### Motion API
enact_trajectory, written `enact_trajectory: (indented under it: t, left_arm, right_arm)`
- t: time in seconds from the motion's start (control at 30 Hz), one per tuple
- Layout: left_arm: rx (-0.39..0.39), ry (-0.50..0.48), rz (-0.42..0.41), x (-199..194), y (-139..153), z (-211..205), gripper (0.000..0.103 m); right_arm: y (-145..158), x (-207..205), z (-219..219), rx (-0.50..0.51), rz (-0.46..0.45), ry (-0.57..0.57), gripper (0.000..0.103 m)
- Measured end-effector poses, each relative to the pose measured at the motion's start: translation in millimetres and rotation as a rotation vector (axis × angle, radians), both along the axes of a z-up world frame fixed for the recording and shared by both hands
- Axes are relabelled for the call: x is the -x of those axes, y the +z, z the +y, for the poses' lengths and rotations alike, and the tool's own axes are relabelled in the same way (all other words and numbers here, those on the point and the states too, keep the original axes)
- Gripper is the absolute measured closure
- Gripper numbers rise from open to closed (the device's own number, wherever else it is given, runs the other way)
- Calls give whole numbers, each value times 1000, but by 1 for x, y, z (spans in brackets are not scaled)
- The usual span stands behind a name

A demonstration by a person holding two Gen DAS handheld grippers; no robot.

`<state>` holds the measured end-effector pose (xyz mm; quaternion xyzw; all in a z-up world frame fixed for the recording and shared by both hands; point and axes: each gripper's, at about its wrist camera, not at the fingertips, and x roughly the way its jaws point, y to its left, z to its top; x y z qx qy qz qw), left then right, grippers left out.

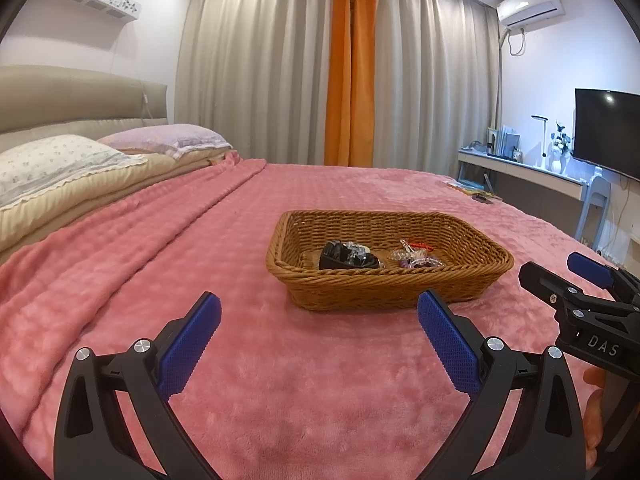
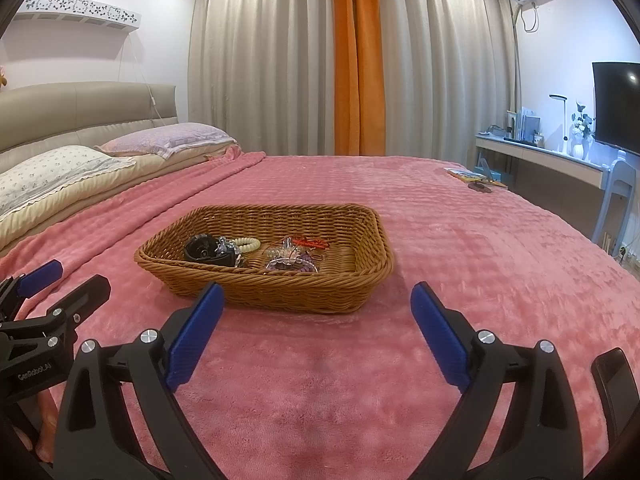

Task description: Organize jewelry

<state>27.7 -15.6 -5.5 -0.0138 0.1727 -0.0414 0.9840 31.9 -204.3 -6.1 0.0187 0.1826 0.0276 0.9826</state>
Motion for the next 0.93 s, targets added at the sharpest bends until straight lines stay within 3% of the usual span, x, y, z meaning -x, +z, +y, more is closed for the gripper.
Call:
enact_trajectory:
  t: [0.57, 0.93]
  left_arm:
    - [-6, 6, -24, 2, 2, 5, 8]
    - [30, 15, 20, -4, 2, 15, 8]
  right_arm:
    - [0, 0, 0, 0, -1, 0, 12]
    - [0, 0, 0, 0, 0, 0, 12]
